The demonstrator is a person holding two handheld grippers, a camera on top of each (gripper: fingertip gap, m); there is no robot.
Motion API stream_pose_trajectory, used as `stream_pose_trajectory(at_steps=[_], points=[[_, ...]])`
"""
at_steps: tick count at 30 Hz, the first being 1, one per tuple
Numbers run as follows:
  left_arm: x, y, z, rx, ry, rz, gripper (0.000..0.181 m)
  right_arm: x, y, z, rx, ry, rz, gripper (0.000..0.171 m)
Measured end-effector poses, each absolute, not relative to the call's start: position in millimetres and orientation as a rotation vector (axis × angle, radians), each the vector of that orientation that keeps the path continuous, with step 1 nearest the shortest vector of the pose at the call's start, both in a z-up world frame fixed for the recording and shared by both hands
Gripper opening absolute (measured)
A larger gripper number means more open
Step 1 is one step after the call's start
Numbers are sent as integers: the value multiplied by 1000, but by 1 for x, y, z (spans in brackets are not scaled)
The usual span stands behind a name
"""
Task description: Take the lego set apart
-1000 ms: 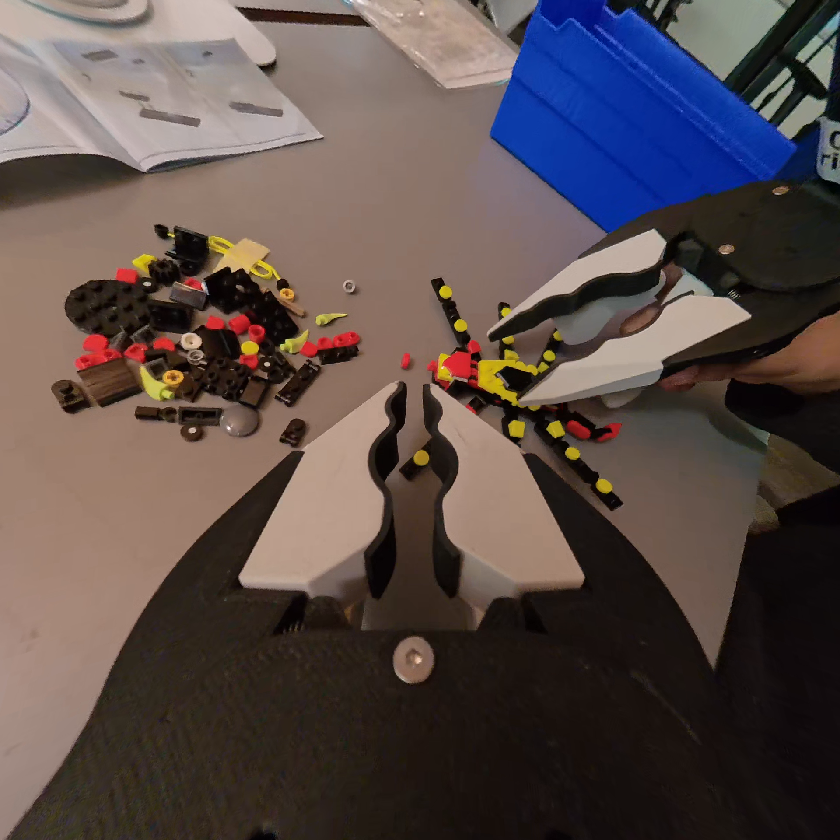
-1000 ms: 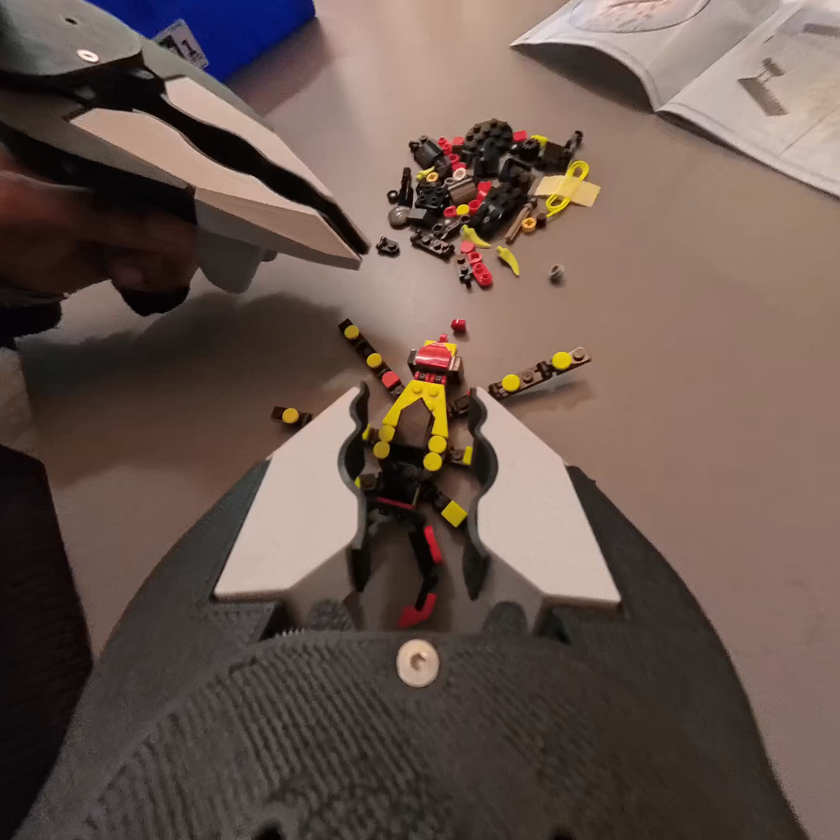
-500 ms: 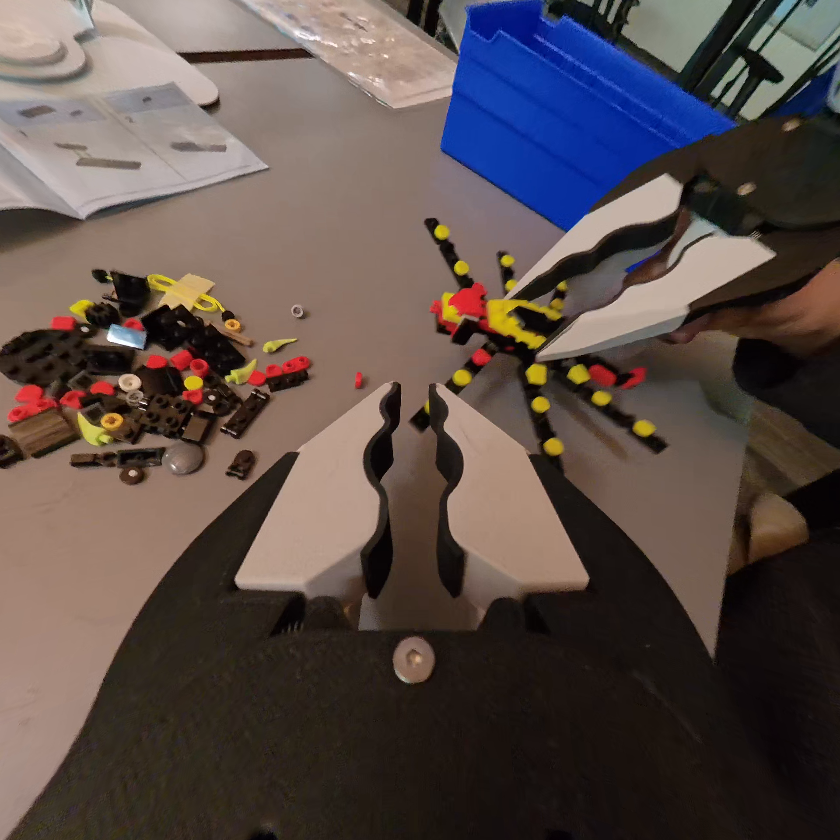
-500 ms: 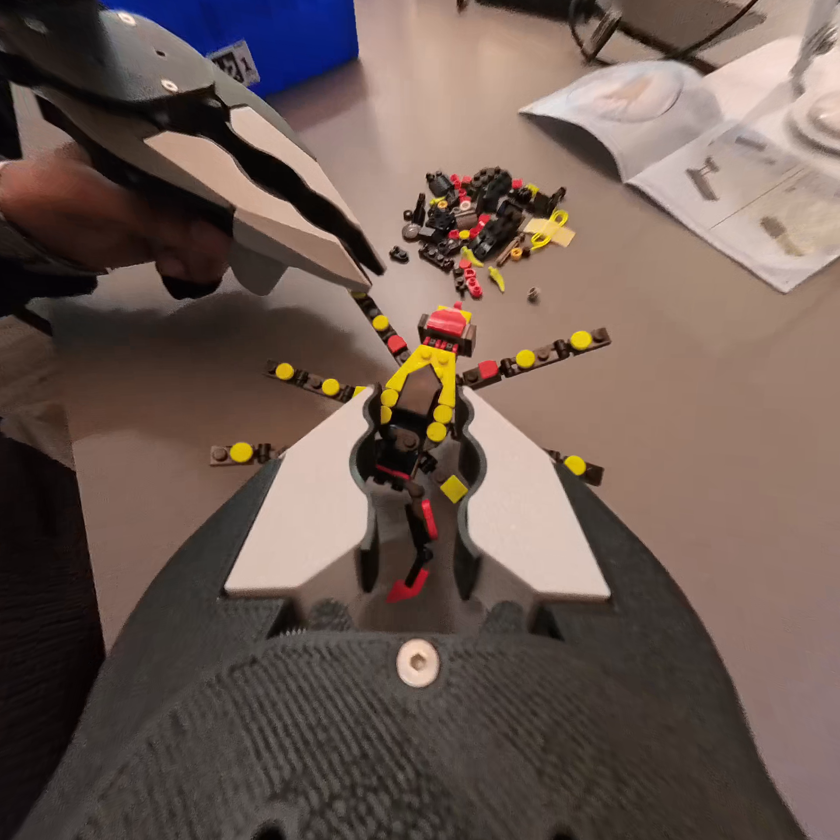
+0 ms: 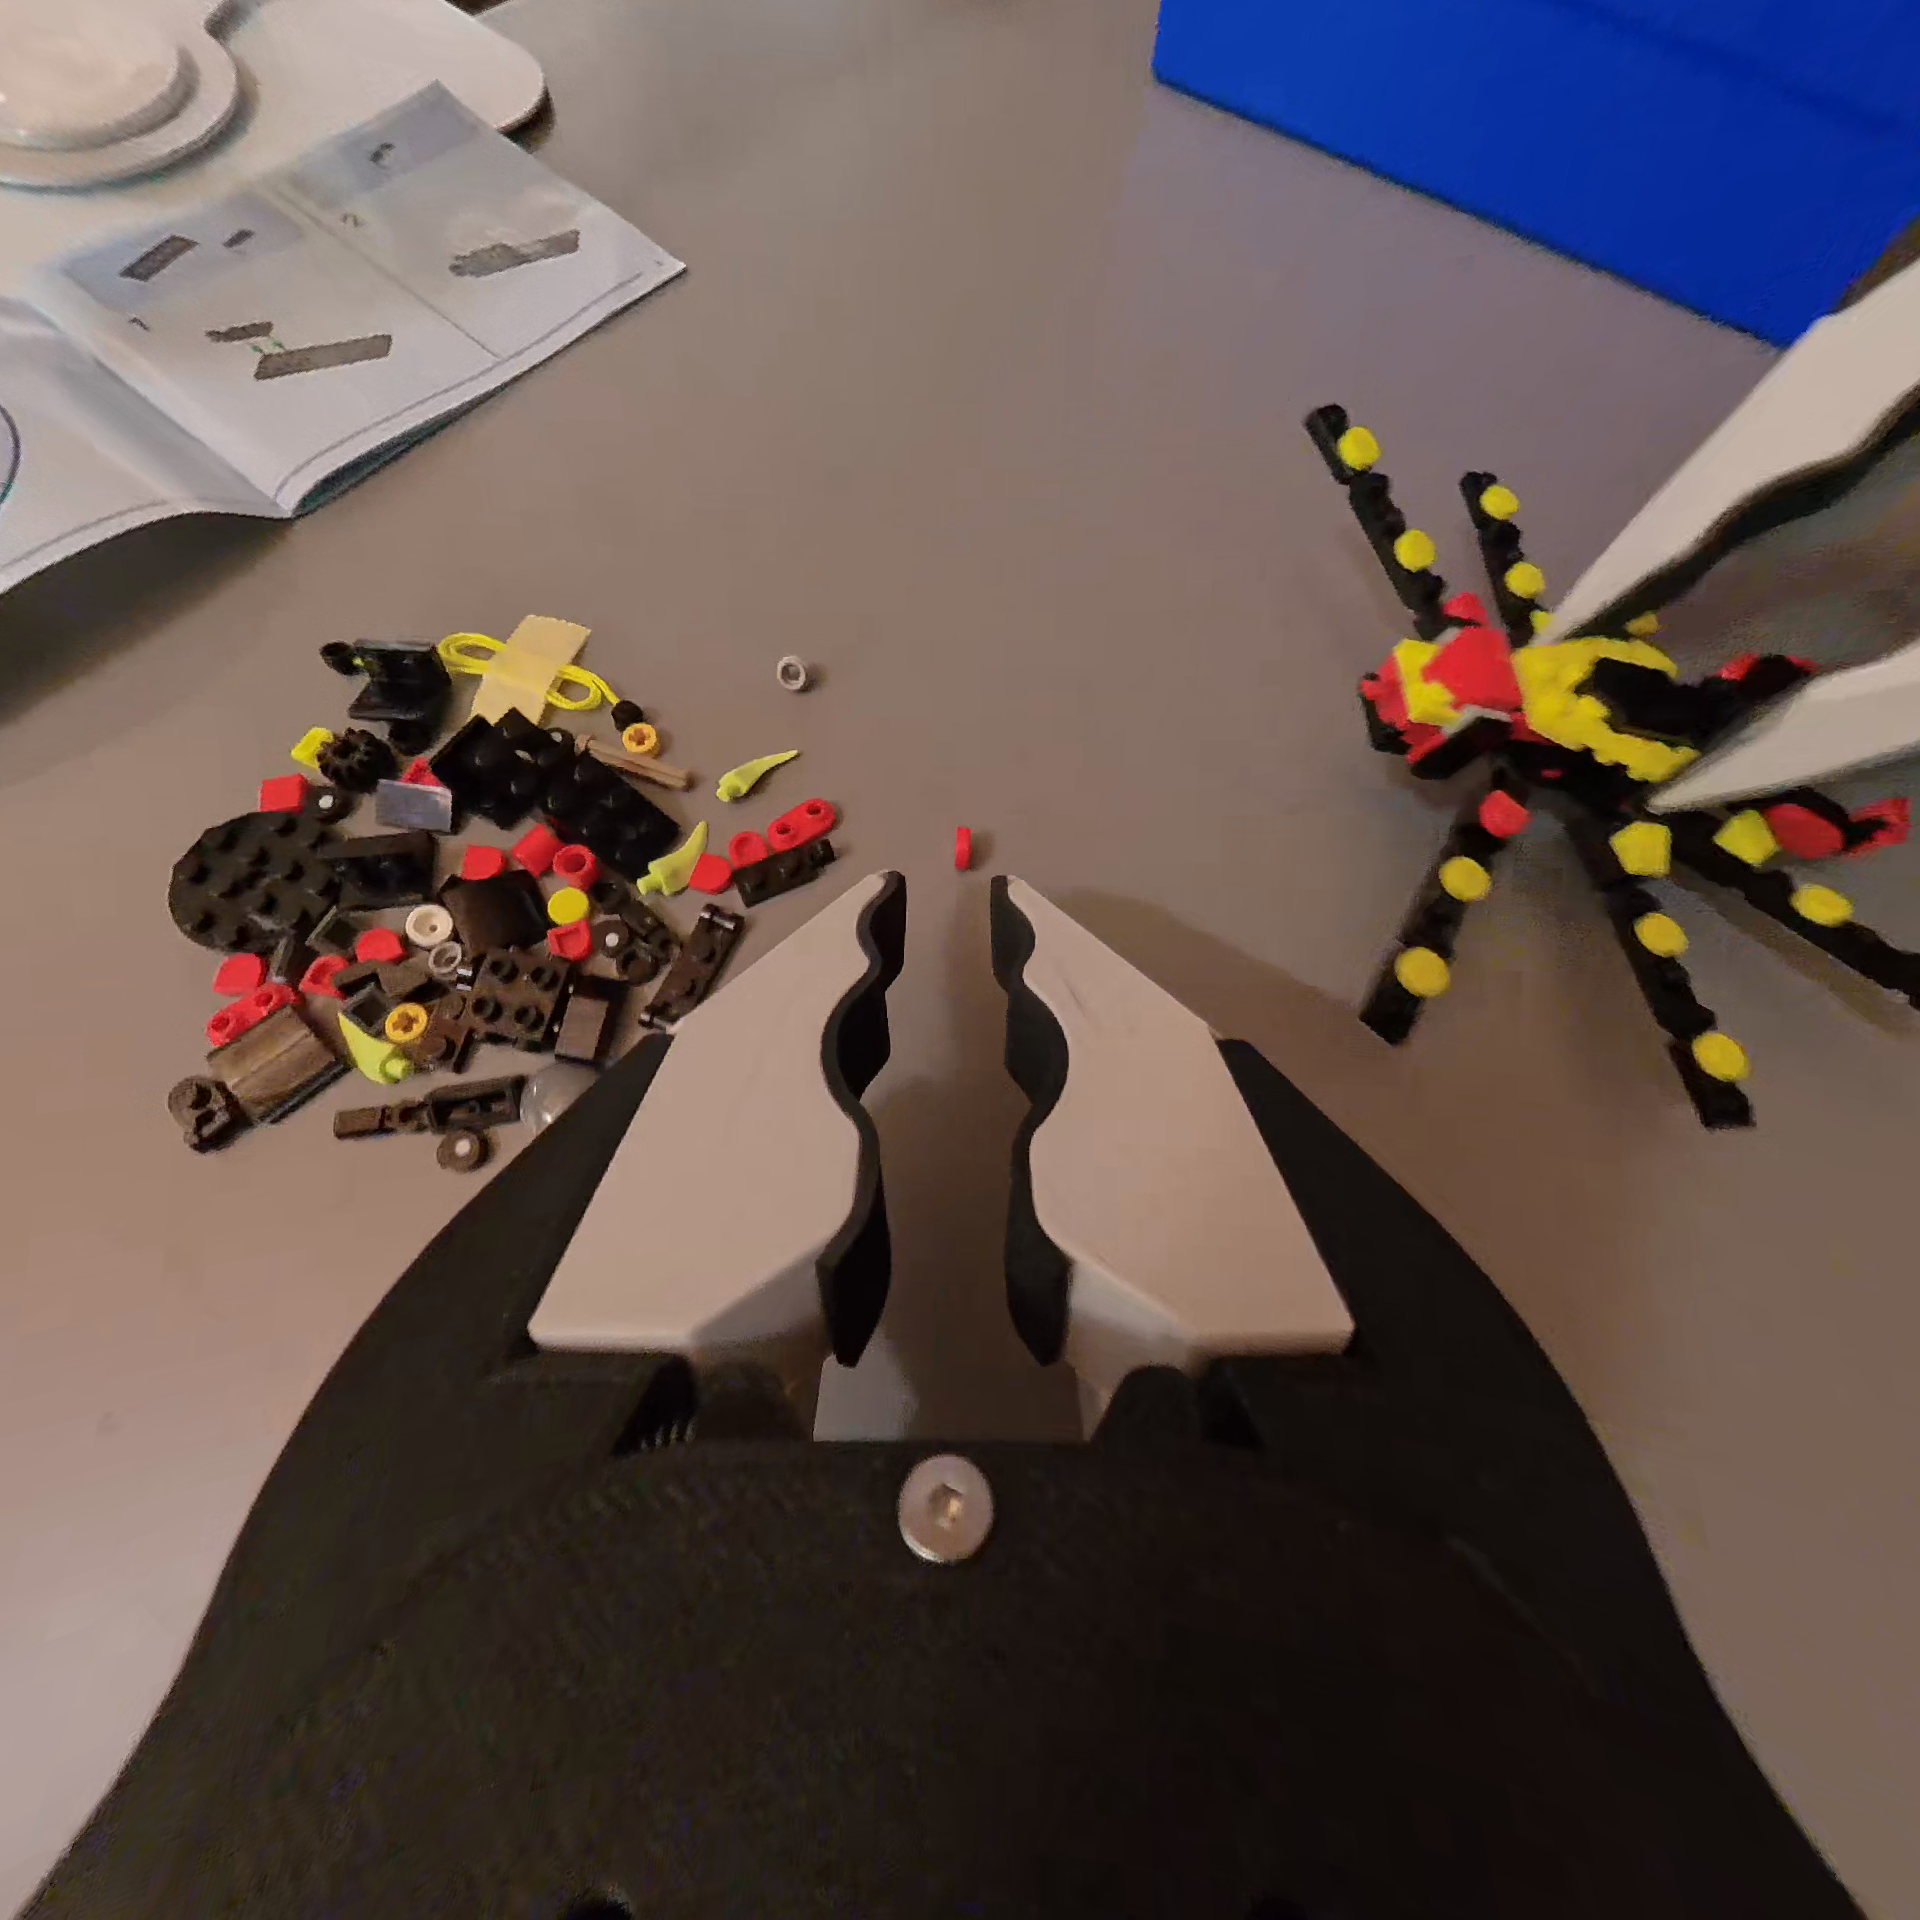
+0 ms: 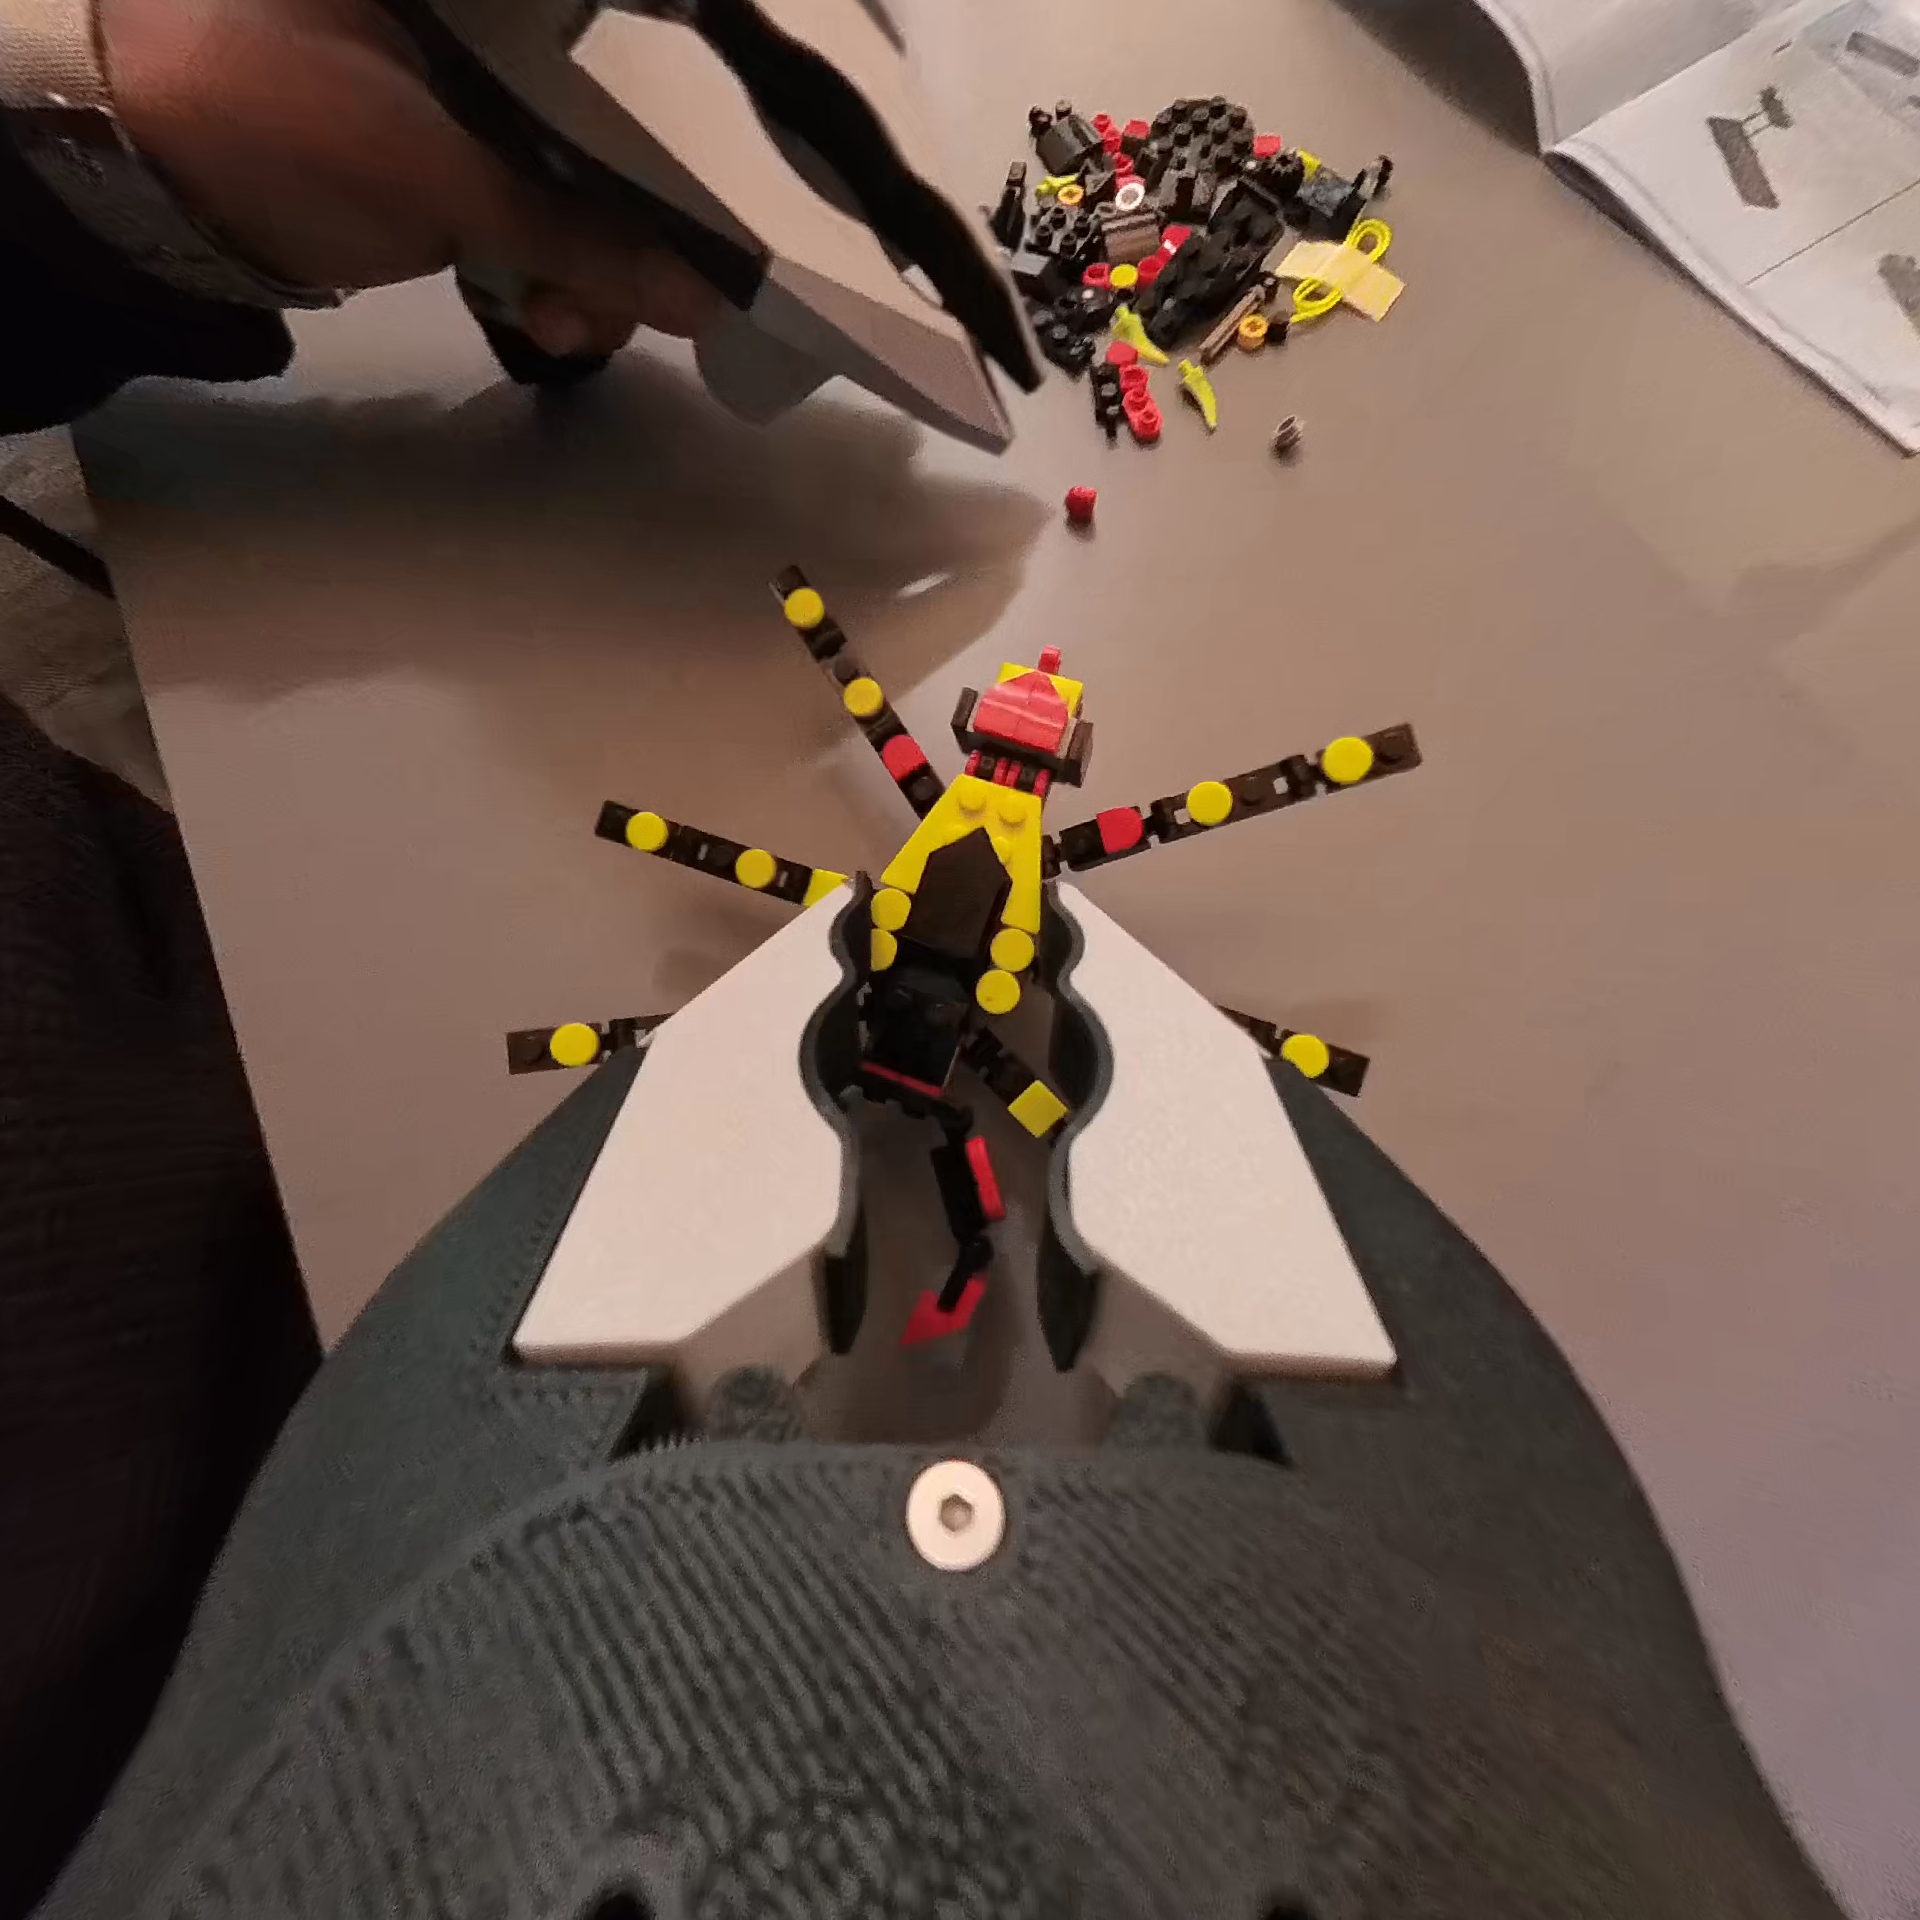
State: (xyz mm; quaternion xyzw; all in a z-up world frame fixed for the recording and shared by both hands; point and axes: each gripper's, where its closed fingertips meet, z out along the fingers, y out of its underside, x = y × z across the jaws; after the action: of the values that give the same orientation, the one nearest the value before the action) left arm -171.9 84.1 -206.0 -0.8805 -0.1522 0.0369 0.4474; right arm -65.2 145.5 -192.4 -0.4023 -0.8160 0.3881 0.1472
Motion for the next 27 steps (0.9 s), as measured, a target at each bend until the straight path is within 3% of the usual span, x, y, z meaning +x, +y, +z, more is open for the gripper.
stream_pose_trajectory(at_steps=[12,23,27], points=[[-177,110,-221,-2290,-344,86,0,-49,169,-188,-1268,-2208,1121,31],[-191,92,-208,-2198,-429,40,0,-60,170,-188,-1298,-2191,1152,32],[-180,97,-210,-2185,-416,-21,9,-62,162,-191,-1264,-2229,1135,32]])
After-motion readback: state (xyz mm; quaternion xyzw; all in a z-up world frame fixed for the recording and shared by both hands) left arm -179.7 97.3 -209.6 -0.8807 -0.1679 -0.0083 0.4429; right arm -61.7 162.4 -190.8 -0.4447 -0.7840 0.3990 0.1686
